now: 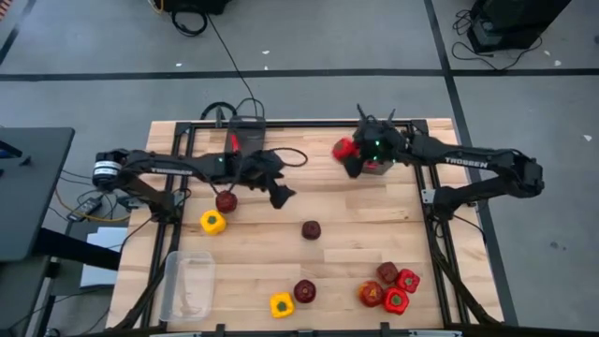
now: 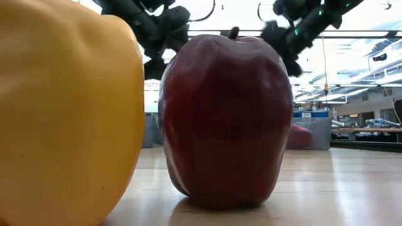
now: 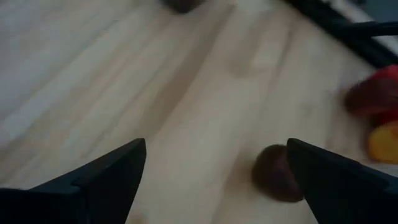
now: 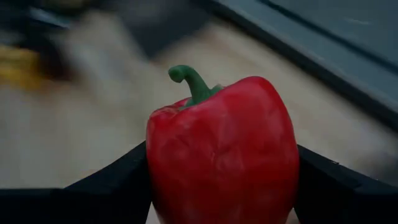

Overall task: Sort produce into baskets
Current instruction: Put the left red bell pepper into the top right black transparent bin

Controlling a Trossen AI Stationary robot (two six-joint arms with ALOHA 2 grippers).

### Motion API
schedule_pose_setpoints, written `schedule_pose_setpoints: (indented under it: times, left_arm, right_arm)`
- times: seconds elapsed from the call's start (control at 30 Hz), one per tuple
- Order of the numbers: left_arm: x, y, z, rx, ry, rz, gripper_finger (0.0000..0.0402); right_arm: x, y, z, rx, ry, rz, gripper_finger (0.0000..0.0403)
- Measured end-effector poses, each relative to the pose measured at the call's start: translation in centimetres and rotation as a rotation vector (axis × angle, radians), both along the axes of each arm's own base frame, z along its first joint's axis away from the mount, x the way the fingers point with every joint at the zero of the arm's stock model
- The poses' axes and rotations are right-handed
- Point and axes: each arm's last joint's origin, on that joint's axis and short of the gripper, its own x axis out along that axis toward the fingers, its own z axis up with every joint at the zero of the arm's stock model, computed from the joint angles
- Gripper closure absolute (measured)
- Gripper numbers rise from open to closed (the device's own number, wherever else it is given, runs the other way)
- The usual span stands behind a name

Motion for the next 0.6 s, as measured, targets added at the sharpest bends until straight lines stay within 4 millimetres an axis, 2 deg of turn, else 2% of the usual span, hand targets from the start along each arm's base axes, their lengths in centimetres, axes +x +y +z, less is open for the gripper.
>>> schedule_pose_setpoints:
  times: [0.13,0.33,0.47,0.6]
  left_arm:
    - [-1.9,0.7,0.9,0.012,0.054,0.082,0.0009]
    - [-5.0,1.7,0.8,-0.076,0.231,0.247,0.0009]
    - [-6.3,1.6,0.6,-0.129,0.332,0.225,0.0010]
    - [-7.2,1.4,0.1,-0.142,0.434,0.211,0.0010]
  right_arm:
    - [-1.9,-3.2,-1.6,0.004,0.163,-0.160,0.0101]
    - [-3.6,-6.9,-3.3,0.013,0.278,-0.252,0.0078]
    - [-4.5,-8.5,-4.0,0.027,0.318,-0.329,0.0058]
    - [-5.1,-9.2,-4.5,0.069,0.313,-0.301,0.0024]
